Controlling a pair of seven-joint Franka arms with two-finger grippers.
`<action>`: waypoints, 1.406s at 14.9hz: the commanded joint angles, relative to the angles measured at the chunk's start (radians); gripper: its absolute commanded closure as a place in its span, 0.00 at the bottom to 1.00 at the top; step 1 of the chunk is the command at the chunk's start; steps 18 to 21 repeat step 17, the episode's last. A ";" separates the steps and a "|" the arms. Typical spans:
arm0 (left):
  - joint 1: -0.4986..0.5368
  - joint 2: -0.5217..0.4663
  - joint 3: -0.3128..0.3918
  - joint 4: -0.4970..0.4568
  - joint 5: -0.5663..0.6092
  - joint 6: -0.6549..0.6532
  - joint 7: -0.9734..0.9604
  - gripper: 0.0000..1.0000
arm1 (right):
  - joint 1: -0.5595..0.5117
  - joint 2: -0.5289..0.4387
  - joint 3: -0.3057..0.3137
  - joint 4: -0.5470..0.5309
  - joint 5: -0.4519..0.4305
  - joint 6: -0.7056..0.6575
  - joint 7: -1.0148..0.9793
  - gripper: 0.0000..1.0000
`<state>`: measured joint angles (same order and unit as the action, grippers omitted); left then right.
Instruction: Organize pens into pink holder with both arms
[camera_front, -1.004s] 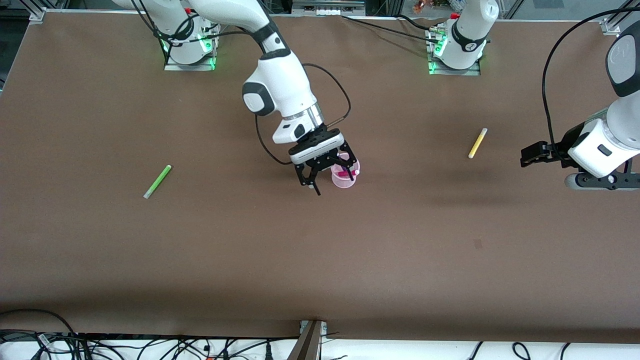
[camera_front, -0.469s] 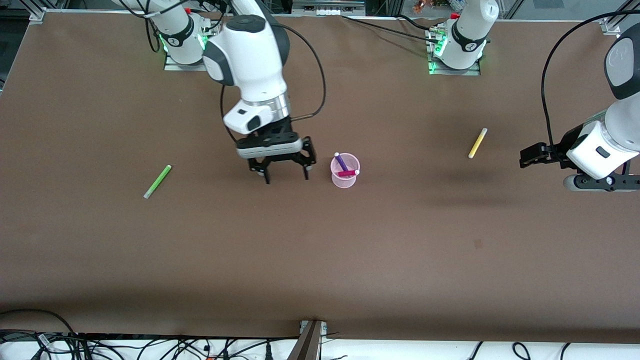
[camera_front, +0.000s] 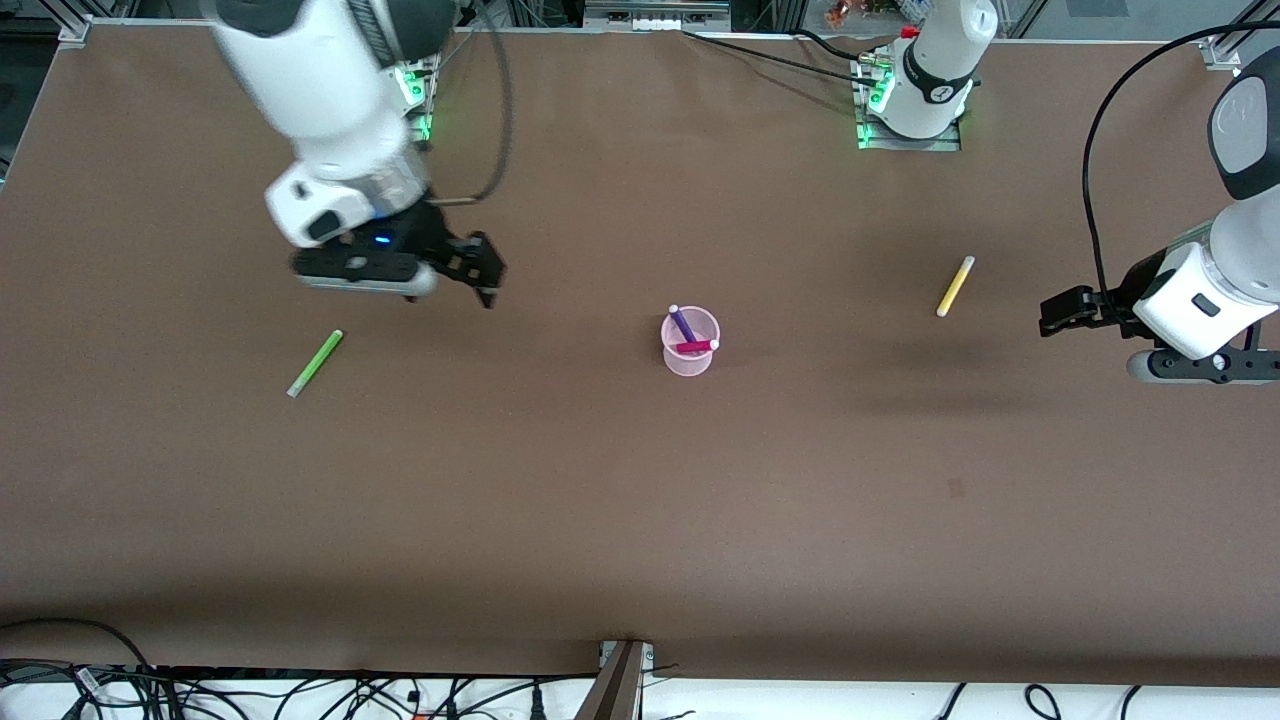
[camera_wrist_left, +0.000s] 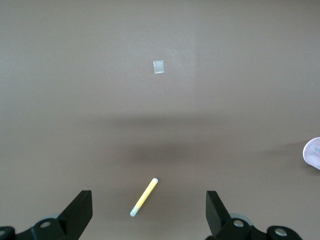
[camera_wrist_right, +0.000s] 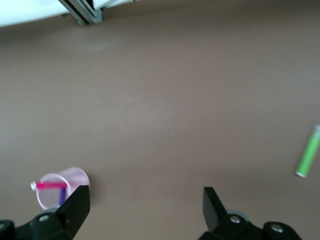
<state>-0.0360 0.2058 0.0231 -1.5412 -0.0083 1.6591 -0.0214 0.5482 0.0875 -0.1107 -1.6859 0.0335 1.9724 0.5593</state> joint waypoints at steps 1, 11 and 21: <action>0.010 -0.003 0.005 0.006 -0.012 0.030 0.026 0.00 | -0.167 -0.083 0.066 -0.020 0.051 -0.148 -0.177 0.00; 0.007 -0.005 0.003 0.010 -0.005 0.067 0.015 0.00 | -0.309 -0.144 0.063 -0.015 -0.014 -0.375 -0.504 0.00; 0.007 -0.002 0.003 0.015 -0.005 0.068 0.015 0.00 | -0.309 -0.135 0.060 0.012 -0.030 -0.375 -0.509 0.00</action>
